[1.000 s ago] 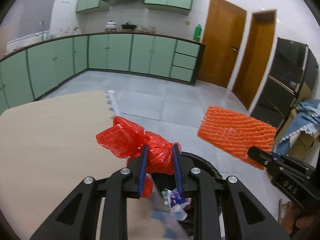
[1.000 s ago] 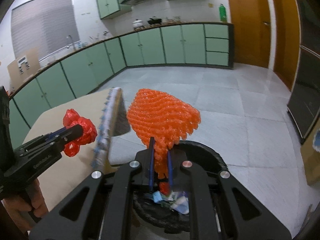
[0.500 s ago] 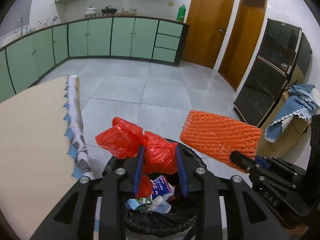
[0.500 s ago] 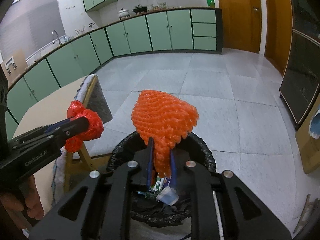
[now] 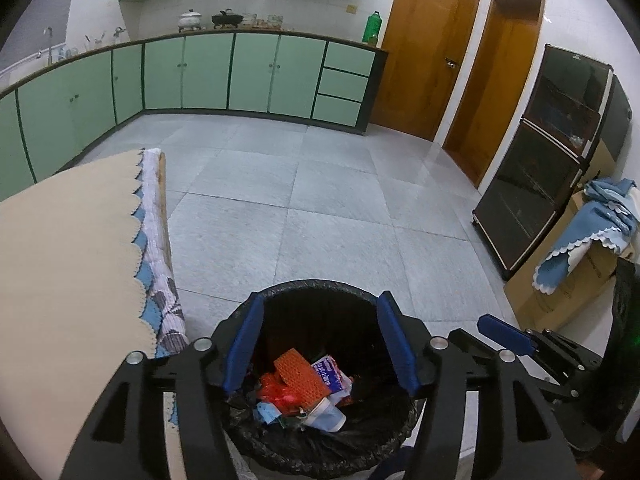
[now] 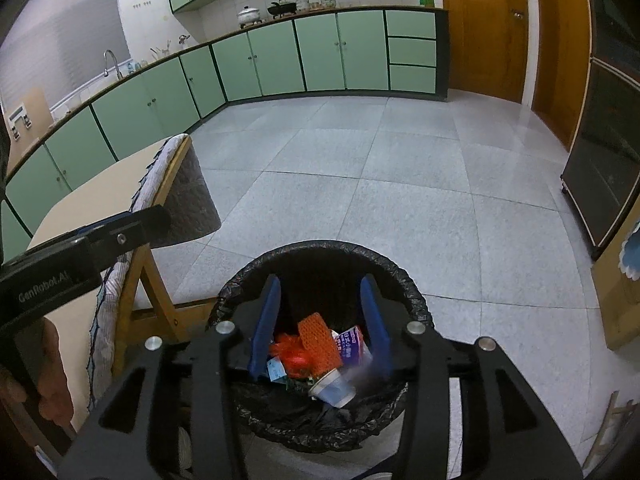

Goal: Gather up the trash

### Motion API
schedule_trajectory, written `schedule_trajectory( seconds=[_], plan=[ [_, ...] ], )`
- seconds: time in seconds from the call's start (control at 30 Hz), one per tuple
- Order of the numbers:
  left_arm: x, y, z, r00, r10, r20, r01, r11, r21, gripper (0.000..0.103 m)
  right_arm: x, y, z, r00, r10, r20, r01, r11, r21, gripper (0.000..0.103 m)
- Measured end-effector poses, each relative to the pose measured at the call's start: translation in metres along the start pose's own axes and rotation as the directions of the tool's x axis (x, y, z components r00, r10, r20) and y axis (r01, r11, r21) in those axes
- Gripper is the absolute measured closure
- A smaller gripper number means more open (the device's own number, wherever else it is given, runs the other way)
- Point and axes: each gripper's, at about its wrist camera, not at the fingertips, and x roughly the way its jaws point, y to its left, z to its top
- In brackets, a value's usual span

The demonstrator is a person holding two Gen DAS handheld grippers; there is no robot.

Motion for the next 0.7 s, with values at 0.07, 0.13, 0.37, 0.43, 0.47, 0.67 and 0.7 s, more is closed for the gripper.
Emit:
schedule_trajectory(
  seconds=[0.07,0.13,0.37,0.43,0.47,0.67,0.7],
  plan=[
    [-0.003,0.001,0.000,1.000,0.004,0.008,-0.004,1.000,-0.001,0.040,0.000,0.002,0.002,1.000,-0.002,0.004,0.002,1.000,0.001,0.057],
    [-0.010,0.004,0.001,1.000,0.016,0.025,-0.016,1.000,-0.002,0.036,-0.004,0.003,0.004,1.000,-0.008,0.015,0.008,1.000,0.000,0.051],
    [-0.043,0.015,0.003,0.993,0.069,0.095,-0.070,0.998,0.004,0.021,-0.030,0.018,0.009,0.996,-0.016,0.082,0.016,1.000,0.000,0.018],
    [-0.054,0.021,0.004,0.990,0.082,0.118,-0.083,0.997,0.003,0.018,-0.039,0.021,0.011,0.995,-0.009,0.099,0.008,1.000,0.007,0.013],
    [-0.061,0.024,0.005,0.987,0.089,0.130,-0.090,0.996,0.004,0.016,-0.042,0.023,0.012,0.995,0.003,0.101,-0.004,1.000,0.011,0.013],
    [-0.102,0.037,0.002,0.974,0.125,0.190,-0.130,0.991,0.013,0.011,-0.075,0.039,0.021,0.987,0.065,0.148,-0.069,0.997,0.022,0.007],
    [-0.108,0.038,0.001,0.972,0.130,0.198,-0.135,0.991,0.011,0.010,-0.082,0.043,0.023,0.985,0.068,0.159,-0.071,0.997,0.015,0.006]
  ],
)
